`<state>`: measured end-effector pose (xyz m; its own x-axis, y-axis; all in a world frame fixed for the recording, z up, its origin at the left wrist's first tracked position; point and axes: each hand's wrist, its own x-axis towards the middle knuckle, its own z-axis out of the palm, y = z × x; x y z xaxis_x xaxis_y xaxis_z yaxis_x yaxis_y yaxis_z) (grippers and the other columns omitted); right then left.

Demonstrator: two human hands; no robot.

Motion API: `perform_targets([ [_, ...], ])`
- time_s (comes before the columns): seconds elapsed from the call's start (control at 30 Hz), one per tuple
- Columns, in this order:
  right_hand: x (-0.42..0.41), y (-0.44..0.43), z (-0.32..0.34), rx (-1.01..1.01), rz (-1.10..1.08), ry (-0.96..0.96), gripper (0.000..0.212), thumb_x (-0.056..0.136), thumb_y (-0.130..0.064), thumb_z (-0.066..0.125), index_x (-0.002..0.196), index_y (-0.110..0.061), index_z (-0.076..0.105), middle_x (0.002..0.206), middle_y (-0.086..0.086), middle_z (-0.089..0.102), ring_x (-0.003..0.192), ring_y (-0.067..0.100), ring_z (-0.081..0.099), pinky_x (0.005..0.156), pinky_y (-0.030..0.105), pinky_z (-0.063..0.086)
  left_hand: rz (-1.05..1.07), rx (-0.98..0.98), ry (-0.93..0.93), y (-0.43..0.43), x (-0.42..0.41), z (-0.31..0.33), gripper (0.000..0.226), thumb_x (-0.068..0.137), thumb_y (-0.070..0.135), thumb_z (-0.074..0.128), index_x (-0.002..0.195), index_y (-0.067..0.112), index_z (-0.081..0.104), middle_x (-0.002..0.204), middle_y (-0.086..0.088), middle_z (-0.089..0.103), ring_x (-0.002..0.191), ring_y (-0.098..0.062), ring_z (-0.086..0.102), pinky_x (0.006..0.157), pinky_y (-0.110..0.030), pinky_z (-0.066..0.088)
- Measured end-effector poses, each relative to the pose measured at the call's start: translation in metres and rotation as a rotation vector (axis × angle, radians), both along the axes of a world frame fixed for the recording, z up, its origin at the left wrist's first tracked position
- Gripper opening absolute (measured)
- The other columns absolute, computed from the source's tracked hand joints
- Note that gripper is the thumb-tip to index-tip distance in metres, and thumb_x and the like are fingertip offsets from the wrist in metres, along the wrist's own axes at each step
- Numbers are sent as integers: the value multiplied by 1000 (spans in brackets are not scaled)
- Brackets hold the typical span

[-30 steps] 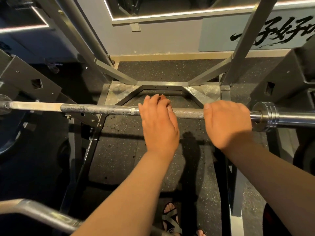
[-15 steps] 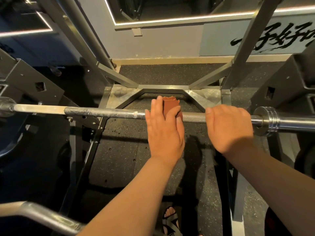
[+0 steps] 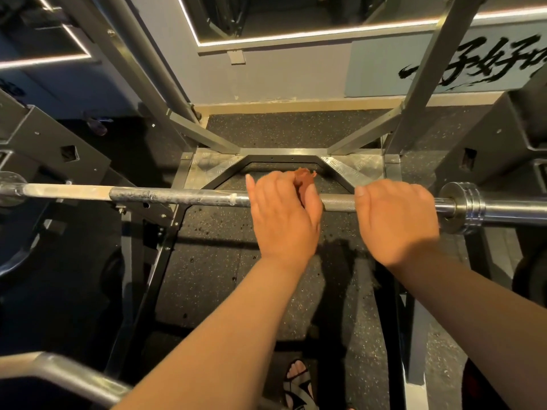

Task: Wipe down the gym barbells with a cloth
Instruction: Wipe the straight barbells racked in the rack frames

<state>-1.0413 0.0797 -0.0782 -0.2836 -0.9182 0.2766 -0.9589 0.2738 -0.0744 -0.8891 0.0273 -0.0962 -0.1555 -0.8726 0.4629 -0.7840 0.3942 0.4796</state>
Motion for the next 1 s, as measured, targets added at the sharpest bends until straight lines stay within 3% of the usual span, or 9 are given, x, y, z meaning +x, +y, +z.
perform_targets([
  [0.13, 0, 0, -2, 70, 6, 62, 49, 109, -32, 15, 85, -20, 56, 76, -5, 39, 70, 18, 35, 71, 35, 24, 32, 77, -12, 23, -28, -2, 39, 105, 30, 42, 132, 7, 57, 146, -17, 45, 147, -39, 28, 127, -49, -3],
  [0.33, -1, 0, -1, 71, 18, 39, 48, 109, -34, 15, 85, -21, 55, 75, -4, 42, 69, 19, 37, 71, 35, 27, -215, -20, -190, 10, 6, -2, 35, 107, 28, 37, 131, 13, 57, 131, -7, 57, 140, -33, 39, 128, -44, 5],
  [0.43, -2, 0, -1, 42, 20, 8, 46, 109, -35, 21, 81, -20, 55, 72, -3, 46, 66, 22, 41, 70, 36, 29, 1, 43, -58, -2, 23, -2, 33, 107, 26, 35, 122, 10, 60, 124, -7, 59, 138, -35, 43, 127, -51, 10],
  [0.53, -1, 0, -1, 32, 6, 21, 48, 110, -33, 23, 79, -19, 57, 70, -3, 44, 64, 22, 39, 69, 36, 28, 160, 119, 22, 7, -7, -1, 37, 106, 25, 33, 120, 7, 61, 129, -10, 56, 145, -35, 33, 127, -52, 2],
  [0.63, -1, -2, -4, 57, 8, 102, 51, 108, -33, 17, 82, -19, 59, 73, -4, 38, 66, 20, 33, 68, 36, 24, -23, 95, -64, 25, -38, -1, 39, 105, 28, 32, 122, 10, 62, 130, -9, 57, 146, -34, 32, 127, -53, 3],
  [0.77, -2, -1, -4, -21, 1, 28, 47, 107, -34, 23, 79, -19, 57, 72, -4, 38, 66, 20, 34, 69, 35, 25, -262, 10, -216, 17, -9, -3, 38, 106, 28, 36, 134, 13, 56, 133, -7, 56, 144, -33, 36, 128, -45, 4],
  [0.83, -2, -1, -3, -28, 12, 6, 41, 110, -34, 21, 79, -24, 47, 71, -5, 39, 65, 21, 34, 70, 35, 25, -196, -3, -207, 9, 12, -6, 34, 107, 27, 38, 133, 13, 55, 134, -6, 56, 145, -32, 35, 128, -44, 6],
  [0.9, -2, -1, -3, -4, 18, 14, 39, 110, -34, 18, 80, -26, 41, 71, -5, 40, 65, 20, 35, 70, 35, 26, -13, 51, -79, 5, 17, -6, 34, 107, 26, 37, 129, 10, 56, 133, -8, 56, 146, -34, 33, 128, -47, 6],
  [1.0, -3, -1, -5, 40, 18, 71, 46, 107, -36, 14, 82, -25, 50, 73, -5, 40, 68, 19, 34, 70, 35, 25, 166, 157, 67, 18, -21, -2, 34, 106, 22, 36, 126, 6, 58, 137, -11, 52, 150, -37, 24, 127, -54, 5],
])
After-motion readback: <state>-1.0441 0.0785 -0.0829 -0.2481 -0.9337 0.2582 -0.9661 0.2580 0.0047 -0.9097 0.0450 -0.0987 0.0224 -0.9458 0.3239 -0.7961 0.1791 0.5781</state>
